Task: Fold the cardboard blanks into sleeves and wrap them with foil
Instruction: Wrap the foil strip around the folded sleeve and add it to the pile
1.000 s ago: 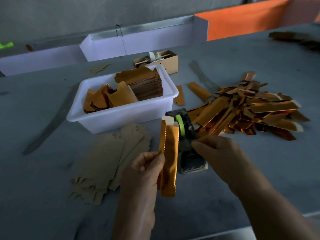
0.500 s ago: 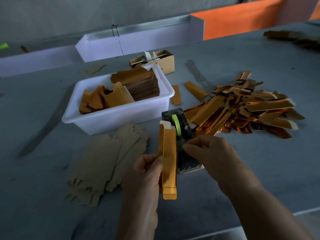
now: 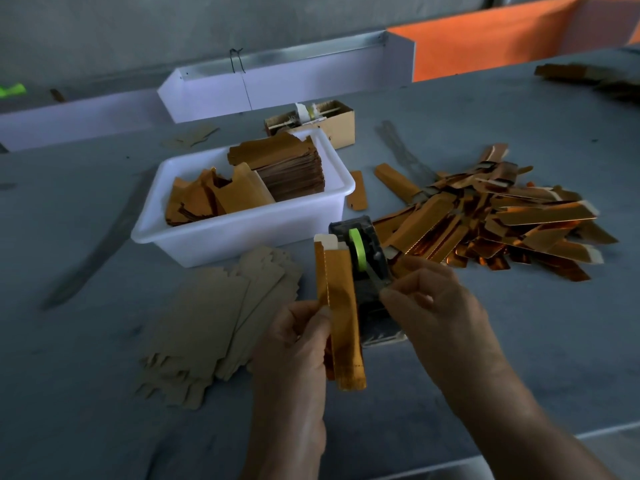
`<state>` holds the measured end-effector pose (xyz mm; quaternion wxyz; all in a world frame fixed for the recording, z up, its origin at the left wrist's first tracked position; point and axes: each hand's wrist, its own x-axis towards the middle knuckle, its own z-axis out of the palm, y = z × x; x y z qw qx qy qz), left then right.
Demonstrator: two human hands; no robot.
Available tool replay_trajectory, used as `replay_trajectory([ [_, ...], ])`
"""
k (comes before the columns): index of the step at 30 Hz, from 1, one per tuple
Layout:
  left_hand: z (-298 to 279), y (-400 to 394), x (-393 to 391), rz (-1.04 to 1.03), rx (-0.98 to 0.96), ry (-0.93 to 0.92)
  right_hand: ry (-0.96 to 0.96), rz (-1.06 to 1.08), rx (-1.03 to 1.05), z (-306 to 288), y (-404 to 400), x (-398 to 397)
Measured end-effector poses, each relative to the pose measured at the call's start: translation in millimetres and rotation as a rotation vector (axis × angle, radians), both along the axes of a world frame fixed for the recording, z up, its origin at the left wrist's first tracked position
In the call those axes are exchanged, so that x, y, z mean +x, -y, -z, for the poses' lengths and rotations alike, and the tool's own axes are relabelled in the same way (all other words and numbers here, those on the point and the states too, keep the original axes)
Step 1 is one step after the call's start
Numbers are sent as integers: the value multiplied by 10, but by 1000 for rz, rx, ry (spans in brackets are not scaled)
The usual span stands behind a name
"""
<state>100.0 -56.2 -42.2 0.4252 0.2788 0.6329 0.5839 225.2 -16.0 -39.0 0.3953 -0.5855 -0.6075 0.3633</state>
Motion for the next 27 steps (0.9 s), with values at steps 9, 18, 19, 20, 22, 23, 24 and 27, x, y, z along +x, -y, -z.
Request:
replay_trajectory([
  [9, -97, -115, 24, 193, 53, -194, 128, 71, 134, 176, 107, -89],
  [18, -101, -185, -26, 333, -43, -226, 158, 90, 284, 281, 150, -107],
  [19, -106, -190, -22, 334, -40, -226, 175, 82, 294, 267, 141, -108],
  [20, -111, -197, -16, 334, -37, -223, 193, 71, 306, 247, 127, -107],
  [22, -124, -210, -9, 337, -37, -213, 253, 37, 314, 203, 107, -109],
  [23, -132, -211, -8, 342, -37, -209, 281, 26, 310, 181, 106, -107],
  [24, -140, -207, -5, 346, -38, -203, 293, 28, 306, 158, 109, -97],
  [27, -155, -175, -6, 322, -40, -145, 258, 62, 338, 45, 139, -13],
])
